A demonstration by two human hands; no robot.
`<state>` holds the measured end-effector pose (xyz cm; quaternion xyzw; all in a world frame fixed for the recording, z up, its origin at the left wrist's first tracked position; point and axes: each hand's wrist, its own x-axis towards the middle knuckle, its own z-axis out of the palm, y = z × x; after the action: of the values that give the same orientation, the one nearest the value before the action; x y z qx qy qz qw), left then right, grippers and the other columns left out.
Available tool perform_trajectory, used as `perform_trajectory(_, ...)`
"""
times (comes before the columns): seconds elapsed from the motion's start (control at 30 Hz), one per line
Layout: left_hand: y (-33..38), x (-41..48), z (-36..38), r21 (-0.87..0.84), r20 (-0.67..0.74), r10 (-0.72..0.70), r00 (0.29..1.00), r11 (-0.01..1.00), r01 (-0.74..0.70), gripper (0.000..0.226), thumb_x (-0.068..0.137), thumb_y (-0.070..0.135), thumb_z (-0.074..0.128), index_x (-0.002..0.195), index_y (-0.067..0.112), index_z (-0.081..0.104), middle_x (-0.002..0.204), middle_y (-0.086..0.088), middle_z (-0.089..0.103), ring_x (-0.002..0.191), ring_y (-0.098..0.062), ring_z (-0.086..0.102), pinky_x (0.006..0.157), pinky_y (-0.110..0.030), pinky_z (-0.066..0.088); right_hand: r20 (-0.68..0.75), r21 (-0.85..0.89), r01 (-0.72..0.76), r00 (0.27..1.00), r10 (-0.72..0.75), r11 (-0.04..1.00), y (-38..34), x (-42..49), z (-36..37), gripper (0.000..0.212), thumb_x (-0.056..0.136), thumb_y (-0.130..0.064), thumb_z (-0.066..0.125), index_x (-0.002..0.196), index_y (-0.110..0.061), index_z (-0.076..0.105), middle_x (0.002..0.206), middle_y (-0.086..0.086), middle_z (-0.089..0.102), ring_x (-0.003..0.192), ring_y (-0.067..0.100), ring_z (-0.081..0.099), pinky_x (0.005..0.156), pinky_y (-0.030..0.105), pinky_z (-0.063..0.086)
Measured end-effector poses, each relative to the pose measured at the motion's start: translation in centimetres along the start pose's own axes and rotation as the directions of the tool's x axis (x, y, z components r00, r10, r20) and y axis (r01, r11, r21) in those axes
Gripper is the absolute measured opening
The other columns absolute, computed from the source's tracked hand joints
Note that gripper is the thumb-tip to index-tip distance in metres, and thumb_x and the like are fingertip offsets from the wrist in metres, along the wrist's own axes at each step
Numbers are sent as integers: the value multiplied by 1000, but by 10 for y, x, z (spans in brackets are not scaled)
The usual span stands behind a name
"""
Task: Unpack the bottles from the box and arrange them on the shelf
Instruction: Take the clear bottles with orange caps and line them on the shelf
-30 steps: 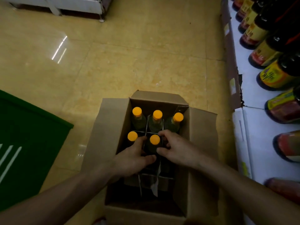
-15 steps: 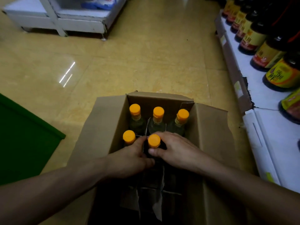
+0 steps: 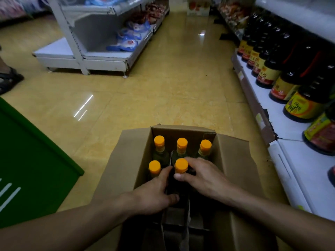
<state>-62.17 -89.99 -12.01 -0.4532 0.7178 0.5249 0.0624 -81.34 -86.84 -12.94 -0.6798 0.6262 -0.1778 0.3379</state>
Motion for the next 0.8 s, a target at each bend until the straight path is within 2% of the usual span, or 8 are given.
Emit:
perform_trajectory(0.1, 1, -3, -3, -58, 13, 34, 999, 998, -34, 94, 98, 26, 65, 156, 46, -6, 146, 7, 54, 121, -6, 57, 96, -18, 50, -74, 51, 7, 997, -4, 999, -8, -4, -11, 18, 93, -53, 60, 98, -36, 60, 100, -8, 63, 94, 5, 58, 85, 37, 53)
perform_trajectory(0.2, 7, -5, -7, -151, 4, 80, 997, 985, -79, 97, 99, 19, 65, 155, 49, -8, 124, 14, 59, 106, -5, 64, 81, -9, 54, -193, 146, 31, 981, -2, 989, -18, -8, -23, 21, 93, -51, 62, 98, -30, 64, 96, -9, 66, 91, 1, 62, 82, 32, 56)
perform_trajectory(0.3, 15, -5, -13, -202, -25, 119, 993, 972, -122, 100, 97, 17, 67, 155, 51, -7, 124, 12, 54, 118, -10, 63, 81, -8, 54, -286, 244, 92, 958, -19, 966, -28, -10, -34, 21, 90, -53, 61, 99, -35, 66, 98, -17, 68, 97, -8, 61, 77, 15, 51)
perform_trajectory(0.37, 18, -4, -15, -225, -31, 117, 993, 967, -121, 99, 95, 21, 70, 155, 50, -4, 117, 19, 53, 115, -6, 61, 80, -6, 53, -340, 297, 155, 939, -48, 942, -36, -11, -41, 25, 85, -58, 58, 98, -38, 66, 99, -24, 69, 99, -12, 62, 75, 9, 50)
perform_trajectory(0.43, 18, -2, -16, -244, -24, 127, 992, 961, -129, 98, 93, 24, 73, 154, 51, 1, 118, 22, 54, 116, -4, 60, 85, -8, 53, -383, 334, 207, 921, -68, 919, -44, -11, -50, 38, 83, -63, 58, 100, -31, 69, 102, -14, 72, 99, -2, 67, 81, 20, 56)
perform_trajectory(0.53, 17, 0, -16, -262, -36, 148, 988, 953, -152, 89, 90, 28, 76, 151, 53, 16, 133, 17, 57, 129, -8, 56, 106, -26, 50, -419, 376, 284, 901, -112, 882, -56, -11, -65, 42, 89, -56, 58, 106, -20, 70, 102, -3, 75, 102, 6, 69, 88, 33, 57)
perform_trajectory(0.7, 29, -7, -22, -254, -64, 185, 981, 947, -195, 70, 85, 45, 78, 142, 49, 37, 131, 23, 61, 129, 2, 53, 104, -19, 44, -484, 485, 407, 862, -150, 774, -71, -7, -80, 41, 88, -55, 53, 111, -25, 68, 100, -2, 74, 103, 10, 71, 86, 31, 58)
perform_trajectory(0.8, 40, -13, -22, -265, -66, 214, 974, 938, -224, 64, 80, 47, 81, 132, 55, 44, 123, 31, 65, 116, 14, 57, 89, -9, 47, -486, 536, 444, 858, -168, 718, -79, -6, -83, 42, 91, -53, 48, 113, -22, 67, 94, 0, 72, 95, 12, 70, 81, 28, 57)
